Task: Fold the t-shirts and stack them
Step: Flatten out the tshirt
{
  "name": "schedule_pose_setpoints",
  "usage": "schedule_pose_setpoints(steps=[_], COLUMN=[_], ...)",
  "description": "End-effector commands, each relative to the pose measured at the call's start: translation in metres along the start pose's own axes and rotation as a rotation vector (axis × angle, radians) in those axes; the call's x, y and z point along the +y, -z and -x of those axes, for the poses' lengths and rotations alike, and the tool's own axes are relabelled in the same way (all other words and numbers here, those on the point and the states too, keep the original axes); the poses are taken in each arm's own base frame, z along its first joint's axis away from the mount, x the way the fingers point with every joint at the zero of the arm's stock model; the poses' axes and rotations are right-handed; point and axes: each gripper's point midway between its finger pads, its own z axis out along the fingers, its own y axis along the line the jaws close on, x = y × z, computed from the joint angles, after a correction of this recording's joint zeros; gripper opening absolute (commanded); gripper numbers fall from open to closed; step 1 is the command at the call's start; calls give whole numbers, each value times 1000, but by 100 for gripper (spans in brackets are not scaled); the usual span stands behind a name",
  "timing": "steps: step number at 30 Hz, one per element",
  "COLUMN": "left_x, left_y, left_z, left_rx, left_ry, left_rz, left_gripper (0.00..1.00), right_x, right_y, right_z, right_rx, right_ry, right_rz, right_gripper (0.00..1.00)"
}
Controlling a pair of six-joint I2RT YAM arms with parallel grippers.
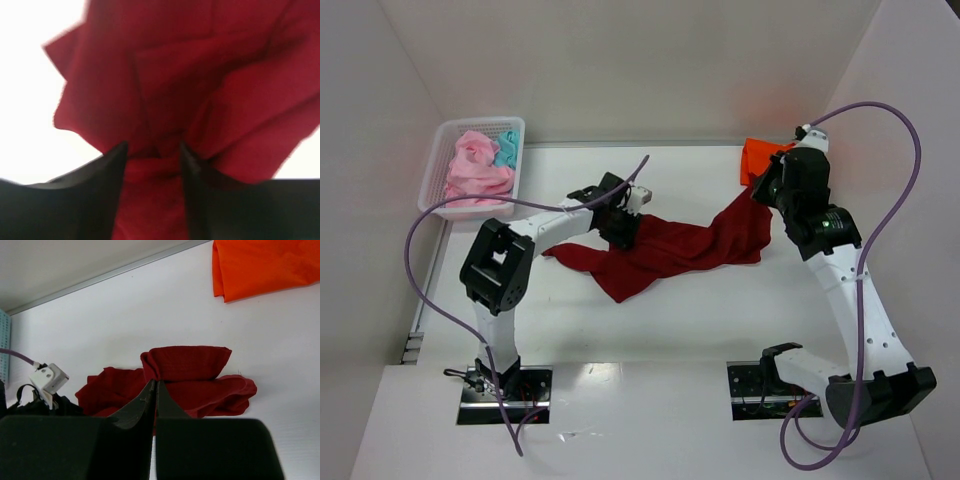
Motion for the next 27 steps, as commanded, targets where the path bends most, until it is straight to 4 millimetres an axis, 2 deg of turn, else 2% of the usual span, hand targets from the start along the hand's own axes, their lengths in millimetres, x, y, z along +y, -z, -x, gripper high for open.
schedule_pose_setpoints(steps=[1,3,4,5,6,7,9,10,12,14,17,20,24,25,26,27], left_x=[-19,-30,-44,-51,-61,-61,-78,-94,-109,-118,-119,-127,-123,-123,-119,-115], left_y=[15,17,23,29,37,38,48,56,61,64,65,57,42,39,37,32], left_z=[-11,-18,-31,-34,-40,-45,-50,-57,-67,-75,-77,-90,-112,-116,-116,-110], left_rx=[27,53,80,84,101,107,112,125,154,182,189,245,326,341,343,319], left_ry=[-14,-26,-39,-47,-51,-49,-71,-76,-101,-110,-117,-107,-100,-99,-86,-78], left_rz=[-88,-135,-188,-204,-237,-237,-285,-355,-399,-420,-430,-450,-405,-388,-356,-322], left_gripper=[37,30,21,17,15,14,13,13,13,19,27,34,46,53,53,63], right_x=[-6,-6,-7,-7,-7,-7,-7,-7,-5,-6,-5,-5,-4,-4,-5,-5], right_y=[-2,-5,-5,-5,-5,-5,-8,-8,-8,-10,-12,-12,-15,-15,-15,-15], right_z=[5,2,2,2,2,2,0,0,2,-2,-5,-5,-8,-8,-10,-10], right_rx=[-25,-16,-16,-16,-16,-16,-7,-7,-11,-3,9,9,21,21,29,29], right_ry=[2,4,13,13,13,13,25,25,23,25,26,26,39,39,41,41], right_rz=[-20,-24,-24,-24,-24,-24,-28,-28,-15,-18,-13,-13,-9,-9,-12,-12], right_gripper=[1,1,1,1,1,1,1,1,1,1,1,1,1,1,1,1])
